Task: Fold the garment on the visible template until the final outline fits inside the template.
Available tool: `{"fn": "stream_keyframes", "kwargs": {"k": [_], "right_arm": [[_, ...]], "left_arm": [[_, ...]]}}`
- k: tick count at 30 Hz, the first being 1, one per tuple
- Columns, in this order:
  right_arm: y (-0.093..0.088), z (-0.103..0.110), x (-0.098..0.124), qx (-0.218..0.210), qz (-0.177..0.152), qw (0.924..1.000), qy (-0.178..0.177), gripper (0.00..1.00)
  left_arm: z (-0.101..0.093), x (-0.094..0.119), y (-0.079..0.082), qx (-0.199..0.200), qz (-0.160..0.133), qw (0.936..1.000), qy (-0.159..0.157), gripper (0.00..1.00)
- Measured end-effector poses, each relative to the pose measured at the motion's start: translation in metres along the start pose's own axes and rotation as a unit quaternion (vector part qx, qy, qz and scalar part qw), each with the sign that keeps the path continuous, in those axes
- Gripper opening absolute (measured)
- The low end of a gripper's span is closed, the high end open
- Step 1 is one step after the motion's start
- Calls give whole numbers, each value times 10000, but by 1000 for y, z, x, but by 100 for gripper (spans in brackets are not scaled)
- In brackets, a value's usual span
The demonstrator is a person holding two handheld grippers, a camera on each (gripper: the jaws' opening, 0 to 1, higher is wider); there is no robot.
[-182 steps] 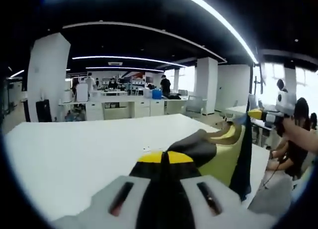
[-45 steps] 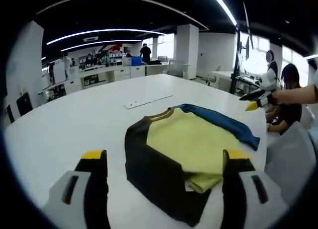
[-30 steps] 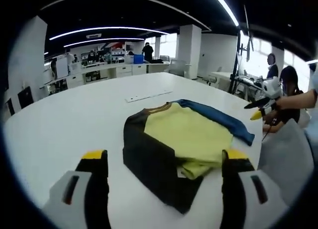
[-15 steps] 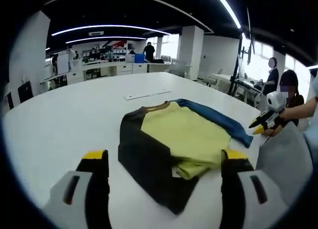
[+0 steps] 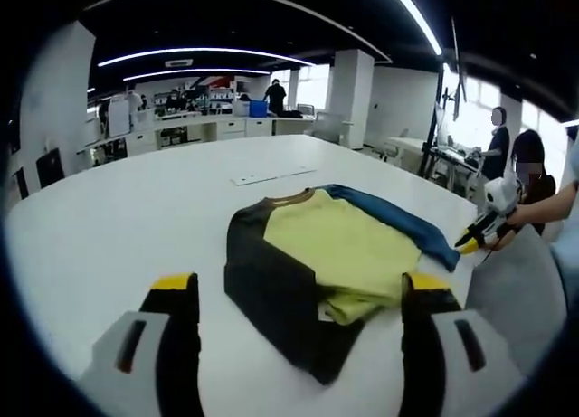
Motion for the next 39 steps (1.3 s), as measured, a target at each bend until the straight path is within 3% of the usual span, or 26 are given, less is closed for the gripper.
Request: {"fn": "stream_keyframes", "kwargs": {"k": [3,5,12,16,21,24,28,39], "right_arm": [[-2,2,-5,8,123,9999,3,9],[-1,2,-5,310,119,9993,-160,5],[-1,2,-7,7,197,9998,-91,0],[2,-3,-3,102,208,9996,-139,0],[15,-43,24,290,297,9984,-384,0],[24,-70,37,25,252,9983,-526,0],[35,-97,53,-25,242,9969,-747,0],[52,-165,68,321,703,9887,-1284,0]], "left_arm": [[-1,1,-2,49,23,10000,8,89],[-2,1,-4,32,36,10000,9,89],[-1,2,-6,73,63,9999,40,89],[-1,3,-6,72,43,9999,67,88],[-1,7,-3,165,-115,9996,189,88],[-2,8,-3,121,-78,9997,198,87],[-1,7,-3,114,-59,9997,224,87],[8,6,-6,164,32,9991,388,87]]}}
Point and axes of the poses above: the point that each gripper's makers call its tool centre point, and the gripper's own axes: x roughly backward along the fingers, z roughly to its left, y roughly out of its top, the point moved 9 cm from there along x, roughly backward along the fingers
